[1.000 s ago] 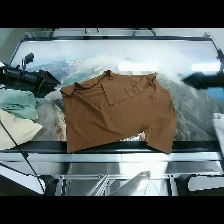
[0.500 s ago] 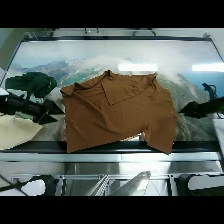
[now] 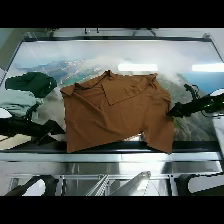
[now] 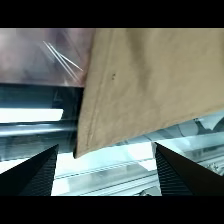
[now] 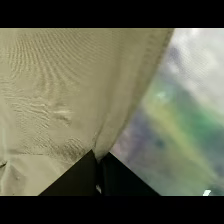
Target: Fold the shirts.
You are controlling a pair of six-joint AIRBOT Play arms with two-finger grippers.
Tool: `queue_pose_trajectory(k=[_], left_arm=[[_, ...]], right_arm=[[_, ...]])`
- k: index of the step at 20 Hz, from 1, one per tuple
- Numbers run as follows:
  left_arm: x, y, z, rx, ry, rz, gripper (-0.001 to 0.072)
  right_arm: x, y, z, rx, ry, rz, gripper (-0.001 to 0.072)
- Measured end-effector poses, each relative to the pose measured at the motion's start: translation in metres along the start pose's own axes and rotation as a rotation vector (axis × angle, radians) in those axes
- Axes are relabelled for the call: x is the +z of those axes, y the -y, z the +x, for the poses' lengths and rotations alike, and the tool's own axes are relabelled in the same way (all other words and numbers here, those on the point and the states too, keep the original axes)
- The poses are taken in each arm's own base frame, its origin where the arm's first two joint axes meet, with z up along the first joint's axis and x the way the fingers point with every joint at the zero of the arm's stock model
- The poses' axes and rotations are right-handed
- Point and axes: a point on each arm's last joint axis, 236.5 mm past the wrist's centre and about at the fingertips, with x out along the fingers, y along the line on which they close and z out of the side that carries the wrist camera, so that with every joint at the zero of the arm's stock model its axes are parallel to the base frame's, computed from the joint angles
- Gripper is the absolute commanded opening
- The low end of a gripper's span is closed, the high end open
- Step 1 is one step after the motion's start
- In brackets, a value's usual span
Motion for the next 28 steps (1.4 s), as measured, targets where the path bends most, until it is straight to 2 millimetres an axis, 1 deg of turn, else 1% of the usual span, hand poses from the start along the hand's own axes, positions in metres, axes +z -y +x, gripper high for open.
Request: queue_pose_trajectory(k=[2, 3, 4, 6, 7, 9, 10, 11, 12, 14, 15, 16, 17, 18, 19, 20, 21, 23, 24, 25, 26, 27, 28], left_arm=[[-0.003, -0.008, 0.010, 0.010, 0.009, -0.029, 0.0630], [-0.006, -0.010, 0.016, 0.006, -0.001, -0.045, 0.0589], [-0.008, -0.013, 0.023, 0.004, -0.014, -0.064, 0.0490], [-0.015, -0.014, 0.038, -0.020, -0.059, -0.083, 0.0486], [-0.019, -0.008, 0.045, -0.050, -0.090, -0.083, 0.0486], [-0.020, 0.009, 0.060, -0.114, -0.129, -0.064, 0.0484], [-0.018, 0.017, 0.067, -0.139, -0.135, -0.048, 0.0402], [-0.014, 0.024, 0.074, -0.157, -0.136, -0.026, 0.0160], [-0.006, 0.029, 0.082, -0.164, -0.122, 0.000, 0.0022], [0.005, 0.043, 0.088, -0.185, -0.114, 0.059, 0.0022], [0.011, 0.051, 0.088, -0.197, -0.102, 0.089, 0.0022], [0.021, 0.058, 0.085, -0.196, -0.072, 0.133, 0.0022], [0.028, 0.069, 0.077, -0.213, -0.047, 0.166, 0.0022], [0.029, 0.089, 0.062, -0.259, -0.035, 0.211, 0.0022], [0.030, 0.108, 0.044, -0.303, -0.016, 0.255, 0.0023], [0.032, 0.126, 0.021, -0.340, 0.020, 0.309, 0.0023], [0.033, 0.146, -0.005, -0.388, 0.064, 0.358, 0.0023], [0.026, 0.189, -0.072, -0.512, 0.171, 0.469, 0.0024], [0.022, 0.205, -0.107, -0.566, 0.239, 0.516, 0.0025], [0.014, 0.223, -0.146, -0.628, 0.313, 0.573, 0.0025], [0.001, 0.238, -0.186, -0.693, 0.389, 0.629, 0.0025], [-0.012, 0.249, -0.221, -0.743, 0.461, 0.683, 0.0026], [-0.027, 0.258, -0.257, -0.791, 0.540, 0.736, 0.0026]], right_arm=[[0.001, -0.004, 0.002, 0.009, 0.002, -0.005, 0.0019], [0.002, -0.005, 0.002, 0.013, 0.003, -0.007, 0.0019], [0.002, -0.006, 0.003, 0.016, 0.004, -0.007, 0.0019], [0.003, -0.007, 0.003, 0.017, 0.008, -0.008, 0.0019], [0.004, -0.008, 0.003, 0.020, 0.011, -0.009, 0.0019], [0.005, -0.010, 0.003, 0.026, 0.016, -0.009, 0.0020], [0.006, -0.011, 0.003, 0.030, 0.017, -0.008, 0.0019], [0.006, -0.012, 0.003, 0.034, 0.017, -0.007, 0.0019], [0.005, -0.014, 0.002, 0.042, 0.014, -0.006, 0.0019], [0.000, -0.018, 0.001, 0.054, -0.006, -0.011, 0.0018], [-0.002, -0.019, -0.001, 0.051, -0.013, -0.018, 0.0018], [-0.003, -0.022, -0.005, 0.055, -0.013, -0.024, 0.0018], [0.000, -0.030, -0.013, 0.071, 0.007, -0.031, 0.0018], [0.006, -0.038, -0.023, 0.084, 0.038, -0.040, 0.0018], [0.012, -0.048, -0.037, 0.102, 0.075, -0.052, 0.0018], [0.021, -0.061, -0.057, 0.122, 0.136, -0.068, 0.0018], [0.030, -0.077, -0.080, 0.149, 0.202, -0.089, 0.0019], [0.045, -0.117, -0.136, 0.210, 0.366, -0.150, 0.0019], [0.049, -0.143, -0.171, 0.245, 0.467, -0.195, 0.0019], [0.049, -0.170, -0.204, 0.276, 0.562, -0.245, 0.0020], [0.044, -0.203, -0.241, 0.303, 0.668, -0.314, 0.0019], [0.035, -0.231, -0.270, 0.313, 0.756, -0.382, 0.0020], [0.022, -0.262, -0.301, 0.313, 0.851, -0.460, 0.0019]])
